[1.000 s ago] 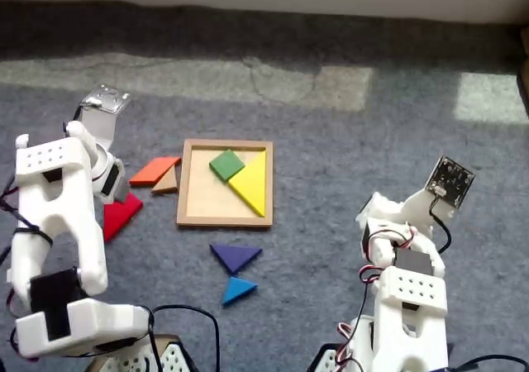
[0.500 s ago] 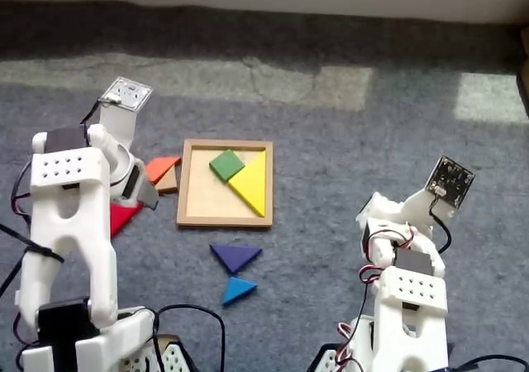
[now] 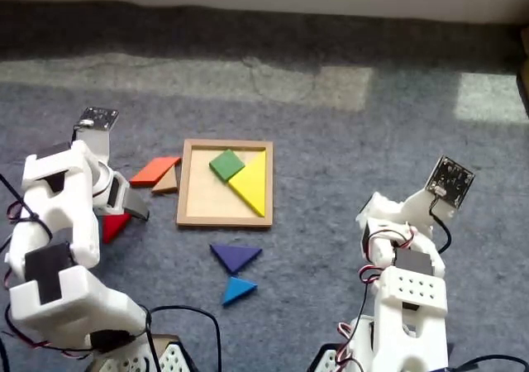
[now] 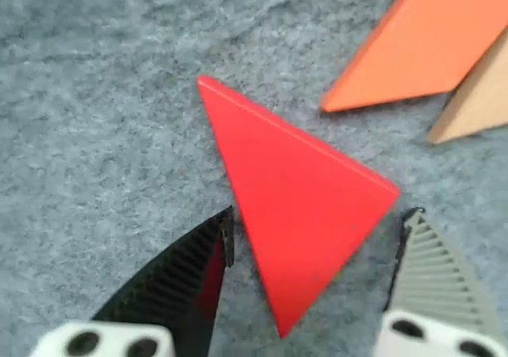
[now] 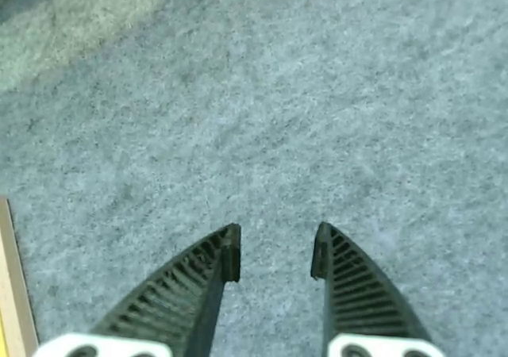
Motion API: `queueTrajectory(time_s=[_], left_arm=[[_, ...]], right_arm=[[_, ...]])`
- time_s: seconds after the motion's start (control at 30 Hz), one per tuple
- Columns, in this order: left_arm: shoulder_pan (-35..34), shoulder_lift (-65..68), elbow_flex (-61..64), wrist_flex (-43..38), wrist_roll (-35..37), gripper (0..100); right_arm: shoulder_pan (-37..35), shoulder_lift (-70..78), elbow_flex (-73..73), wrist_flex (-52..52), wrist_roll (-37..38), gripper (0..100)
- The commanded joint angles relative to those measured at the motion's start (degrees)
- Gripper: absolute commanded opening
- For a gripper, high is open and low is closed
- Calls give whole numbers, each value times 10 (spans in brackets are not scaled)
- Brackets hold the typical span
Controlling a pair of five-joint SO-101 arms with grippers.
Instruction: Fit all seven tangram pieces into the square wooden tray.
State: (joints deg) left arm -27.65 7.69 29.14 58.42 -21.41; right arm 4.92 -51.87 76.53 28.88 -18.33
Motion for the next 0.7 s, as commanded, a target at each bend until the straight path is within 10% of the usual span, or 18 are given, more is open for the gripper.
queueTrajectory(time_s=[0.0,0.67], left_arm=[[7,18,-35,-16,7,324],[18,-14,-62,1,61,325]], right_arm=[[-4,-9,-3,-16,6,159],[-4,-12,-1,-16,6,159]])
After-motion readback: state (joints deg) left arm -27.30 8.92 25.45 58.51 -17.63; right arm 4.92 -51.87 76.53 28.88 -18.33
